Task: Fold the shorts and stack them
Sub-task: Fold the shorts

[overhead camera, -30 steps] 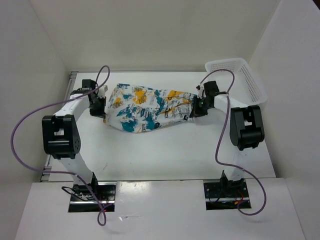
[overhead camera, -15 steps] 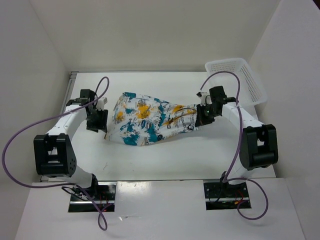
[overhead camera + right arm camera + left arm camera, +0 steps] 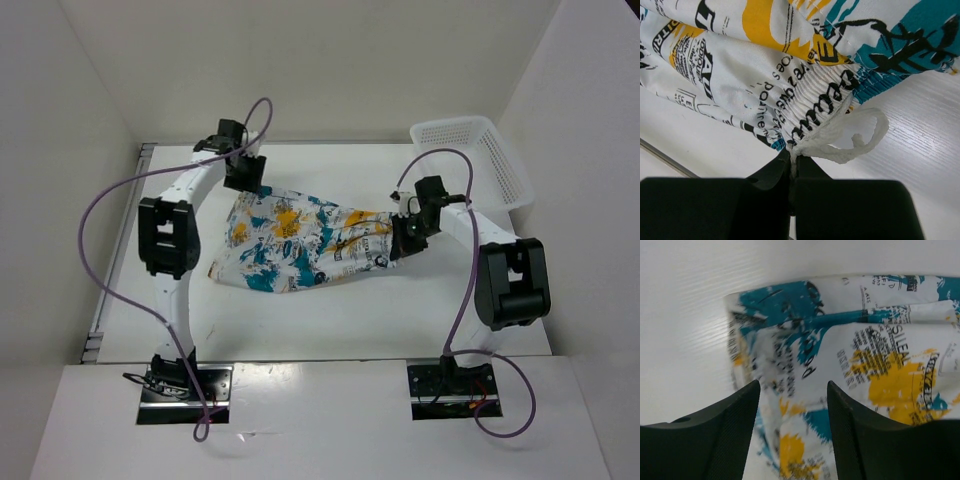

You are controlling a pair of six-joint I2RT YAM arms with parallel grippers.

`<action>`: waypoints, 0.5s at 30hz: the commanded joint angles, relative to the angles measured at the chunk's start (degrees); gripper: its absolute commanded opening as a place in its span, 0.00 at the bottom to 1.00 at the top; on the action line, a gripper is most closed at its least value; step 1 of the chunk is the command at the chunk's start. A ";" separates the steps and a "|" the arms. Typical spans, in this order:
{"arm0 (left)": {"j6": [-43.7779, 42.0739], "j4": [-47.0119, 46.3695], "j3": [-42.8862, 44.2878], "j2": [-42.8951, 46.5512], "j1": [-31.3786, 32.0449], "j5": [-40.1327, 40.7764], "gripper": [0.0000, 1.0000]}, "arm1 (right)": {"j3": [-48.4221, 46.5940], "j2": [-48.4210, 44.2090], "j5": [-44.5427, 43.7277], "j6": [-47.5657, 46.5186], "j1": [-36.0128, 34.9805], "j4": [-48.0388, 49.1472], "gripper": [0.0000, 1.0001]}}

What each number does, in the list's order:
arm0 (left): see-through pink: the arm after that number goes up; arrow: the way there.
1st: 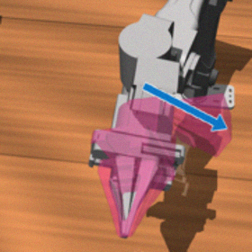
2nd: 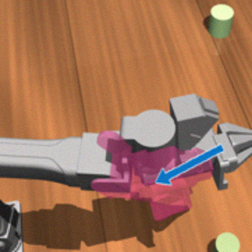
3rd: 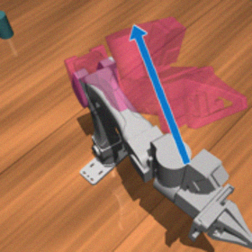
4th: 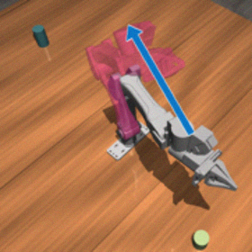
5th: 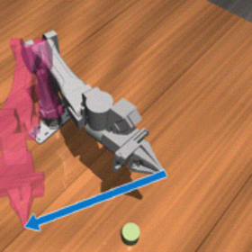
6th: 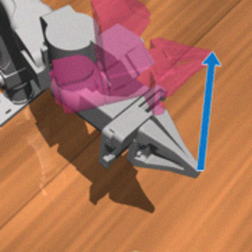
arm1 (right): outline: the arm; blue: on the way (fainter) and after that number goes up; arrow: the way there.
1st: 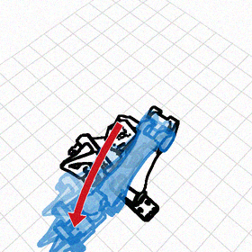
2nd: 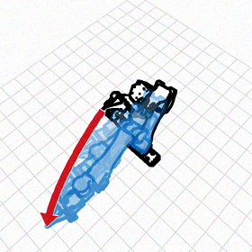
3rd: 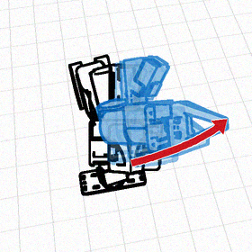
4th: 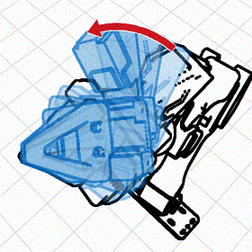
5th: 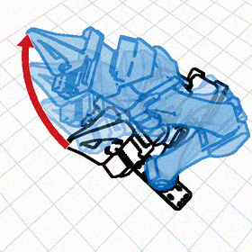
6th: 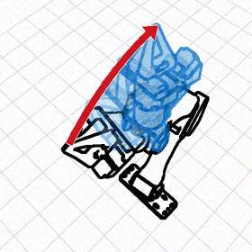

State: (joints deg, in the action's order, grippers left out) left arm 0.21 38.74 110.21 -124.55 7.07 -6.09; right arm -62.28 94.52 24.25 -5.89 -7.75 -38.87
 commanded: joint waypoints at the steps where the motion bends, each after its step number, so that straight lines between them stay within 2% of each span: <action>1: -0.21 1.69 5.88 -6.48 1.19 1.96 0.64 | -1.52 0.93 1.06 -1.14 -0.34 -1.21 0.00; 8: -0.21 3.18 12.13 -12.82 1.19 3.89 0.66 | -1.53 2.59 1.06 -1.14 -0.34 -1.73 0.00; 11: -0.21 3.18 11.26 -12.82 1.19 3.36 0.58 | -2.05 2.60 1.06 -1.14 -0.34 -1.73 0.00; 13: -0.21 3.18 10.73 -12.21 1.19 2.75 0.46 | -2.05 2.60 1.06 -1.14 -0.34 -1.73 0.00; 14: -0.21 3.18 10.72 -12.21 1.19 1.88 0.26 | -2.05 3.12 1.06 -1.14 -0.34 -1.73 0.00; 15: -0.21 3.18 10.72 -11.51 1.19 1.87 0.18 | -2.05 3.13 1.06 -1.14 -0.34 -1.73 0.00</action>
State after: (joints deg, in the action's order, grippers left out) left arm 0.14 41.71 120.29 -137.71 8.32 -3.25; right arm -62.35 97.03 24.45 -6.13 -7.75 -39.31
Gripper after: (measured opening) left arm 0.234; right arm 0.010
